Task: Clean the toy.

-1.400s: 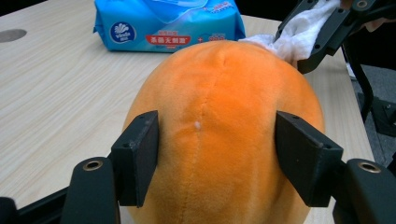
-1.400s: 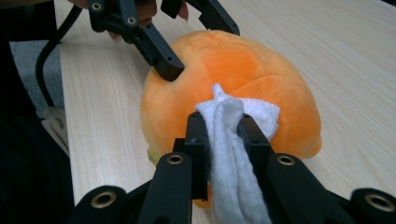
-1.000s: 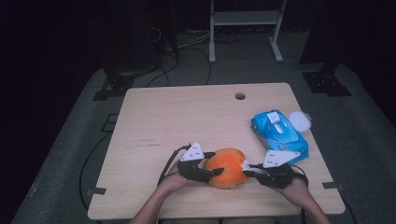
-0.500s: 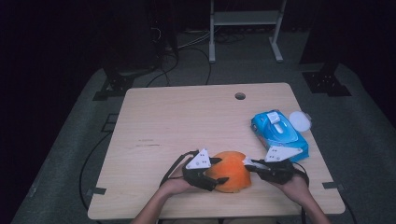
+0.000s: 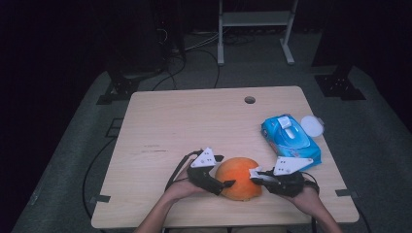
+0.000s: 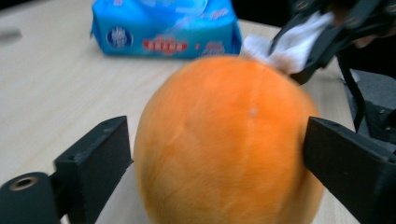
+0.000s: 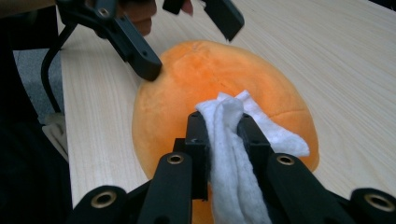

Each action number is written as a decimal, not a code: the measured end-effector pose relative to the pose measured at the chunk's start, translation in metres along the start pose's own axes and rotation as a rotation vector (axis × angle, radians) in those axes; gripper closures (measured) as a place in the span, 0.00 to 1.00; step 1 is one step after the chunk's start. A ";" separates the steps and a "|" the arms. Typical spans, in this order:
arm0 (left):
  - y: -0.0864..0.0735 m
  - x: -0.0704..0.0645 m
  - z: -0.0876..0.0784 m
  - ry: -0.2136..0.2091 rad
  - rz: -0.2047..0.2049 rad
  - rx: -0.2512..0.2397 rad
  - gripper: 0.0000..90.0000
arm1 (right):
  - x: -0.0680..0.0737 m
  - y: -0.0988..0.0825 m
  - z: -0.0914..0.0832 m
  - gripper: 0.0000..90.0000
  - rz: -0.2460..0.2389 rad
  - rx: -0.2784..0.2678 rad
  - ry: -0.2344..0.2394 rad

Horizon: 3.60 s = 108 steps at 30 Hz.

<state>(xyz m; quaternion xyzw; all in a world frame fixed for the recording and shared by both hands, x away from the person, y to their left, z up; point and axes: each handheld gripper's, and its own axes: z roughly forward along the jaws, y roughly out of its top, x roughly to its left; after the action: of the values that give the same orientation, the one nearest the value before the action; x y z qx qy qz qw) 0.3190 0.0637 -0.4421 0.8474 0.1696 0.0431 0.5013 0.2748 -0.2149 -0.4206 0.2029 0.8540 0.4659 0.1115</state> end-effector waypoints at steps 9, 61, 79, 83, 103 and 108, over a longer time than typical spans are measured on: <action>0.011 -0.022 -0.001 0.186 0.204 -0.049 0.41 | 0.001 0.007 -0.003 0.85 -0.005 -0.018 -0.104; 0.008 -0.036 0.010 0.135 0.274 0.007 0.30 | -0.001 0.011 -0.004 0.85 0.028 -0.028 -0.141; 0.004 -0.036 0.008 0.106 0.264 0.031 0.29 | 0.022 0.019 0.011 0.78 -0.073 -0.016 -0.149; 0.003 -0.036 0.009 0.107 0.264 0.038 0.29 | 0.023 0.017 0.017 0.78 -0.078 -0.012 -0.169; -0.002 -0.028 0.005 0.072 0.229 0.032 0.29 | 0.007 0.007 -0.005 0.86 -0.031 0.029 -0.208; 0.003 -0.022 -0.002 0.024 0.188 0.029 0.21 | 0.022 0.015 0.006 0.86 -0.086 0.021 -0.154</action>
<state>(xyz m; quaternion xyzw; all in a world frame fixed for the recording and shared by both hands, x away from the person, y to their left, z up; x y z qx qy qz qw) 0.2985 0.0570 -0.4363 0.8661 0.0958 0.0975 0.4809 0.2611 -0.1935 -0.4110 0.2025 0.8558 0.4345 0.1944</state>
